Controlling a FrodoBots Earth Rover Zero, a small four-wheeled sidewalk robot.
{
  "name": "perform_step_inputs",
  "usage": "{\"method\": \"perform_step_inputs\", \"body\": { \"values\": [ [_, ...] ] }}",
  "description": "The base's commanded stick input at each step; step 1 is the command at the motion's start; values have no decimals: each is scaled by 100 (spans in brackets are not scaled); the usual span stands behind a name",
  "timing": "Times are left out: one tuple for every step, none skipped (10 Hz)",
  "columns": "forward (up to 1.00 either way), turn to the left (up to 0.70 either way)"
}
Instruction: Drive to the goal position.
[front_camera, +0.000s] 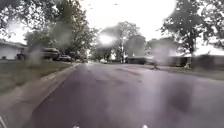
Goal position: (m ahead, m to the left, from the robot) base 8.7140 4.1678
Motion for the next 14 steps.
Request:
{"method": "perform_step_inputs", "body": {
  "values": [
    [50, -1],
    [50, -1],
    [50, -1],
    [50, -1],
    [50, -1],
    [50, -1],
    [50, -1],
    [50, -1],
    [50, -1],
    [50, -1],
    [50, -1],
    [50, -1],
    [50, -1],
    [50, -1]
  ]
}}
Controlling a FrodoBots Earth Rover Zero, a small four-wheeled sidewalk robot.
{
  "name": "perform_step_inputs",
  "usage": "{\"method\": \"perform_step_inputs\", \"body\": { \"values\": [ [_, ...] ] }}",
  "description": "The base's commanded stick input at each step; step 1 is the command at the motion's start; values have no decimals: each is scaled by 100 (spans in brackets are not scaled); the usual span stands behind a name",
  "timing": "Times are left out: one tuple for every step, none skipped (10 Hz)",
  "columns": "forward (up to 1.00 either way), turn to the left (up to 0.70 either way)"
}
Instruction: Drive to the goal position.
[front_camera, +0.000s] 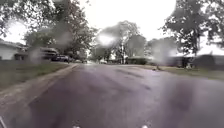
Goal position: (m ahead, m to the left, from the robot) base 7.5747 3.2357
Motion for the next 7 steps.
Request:
{"method": "perform_step_inputs", "body": {
  "values": [
    [50, 11],
    [50, 35],
    [50, 38],
    [50, 12],
    [50, -1],
    [50, -1],
    [50, -1]
  ]
}}
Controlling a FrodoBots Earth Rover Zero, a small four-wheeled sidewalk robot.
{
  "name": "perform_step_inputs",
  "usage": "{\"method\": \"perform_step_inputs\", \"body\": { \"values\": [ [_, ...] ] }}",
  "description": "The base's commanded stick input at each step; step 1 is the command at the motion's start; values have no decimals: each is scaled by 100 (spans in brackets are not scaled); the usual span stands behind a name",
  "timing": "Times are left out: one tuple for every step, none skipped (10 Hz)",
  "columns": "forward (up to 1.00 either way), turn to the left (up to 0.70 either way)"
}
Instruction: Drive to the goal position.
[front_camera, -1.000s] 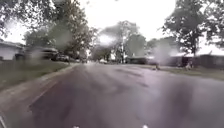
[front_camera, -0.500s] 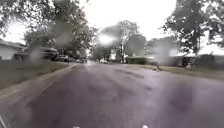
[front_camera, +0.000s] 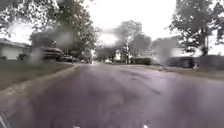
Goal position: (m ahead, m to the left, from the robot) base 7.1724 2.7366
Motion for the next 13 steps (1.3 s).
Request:
{"method": "perform_step_inputs", "body": {
  "values": [
    [50, -1],
    [50, -1],
    [50, -1],
    [50, -1],
    [50, -1],
    [50, -1],
    [50, -1],
    [50, -1],
    [50, -1],
    [50, -1],
    [50, -1],
    [50, -1],
    [50, -1]
  ]
}}
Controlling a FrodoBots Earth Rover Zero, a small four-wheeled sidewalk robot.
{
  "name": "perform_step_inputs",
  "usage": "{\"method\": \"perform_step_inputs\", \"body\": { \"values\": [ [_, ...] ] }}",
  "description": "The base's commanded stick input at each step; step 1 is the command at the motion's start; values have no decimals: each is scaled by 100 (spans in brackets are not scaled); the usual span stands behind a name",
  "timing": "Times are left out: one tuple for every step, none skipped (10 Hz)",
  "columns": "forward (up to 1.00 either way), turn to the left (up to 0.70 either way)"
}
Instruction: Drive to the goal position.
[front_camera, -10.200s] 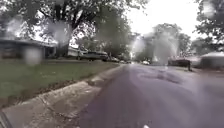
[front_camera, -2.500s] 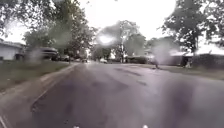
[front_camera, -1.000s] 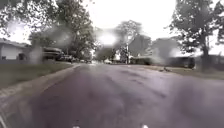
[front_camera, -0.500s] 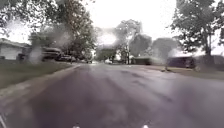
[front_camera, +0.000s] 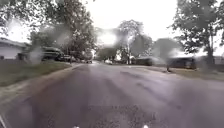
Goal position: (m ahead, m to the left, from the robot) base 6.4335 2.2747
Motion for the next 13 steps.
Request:
{"method": "perform_step_inputs", "body": {
  "values": [
    [50, -1],
    [50, -1],
    [50, -1],
    [50, -1],
    [50, -1],
    [50, -1],
    [50, -1],
    [50, -1],
    [50, -1],
    [50, -1],
    [50, -1],
    [50, -1],
    [50, 43]
  ]
}}
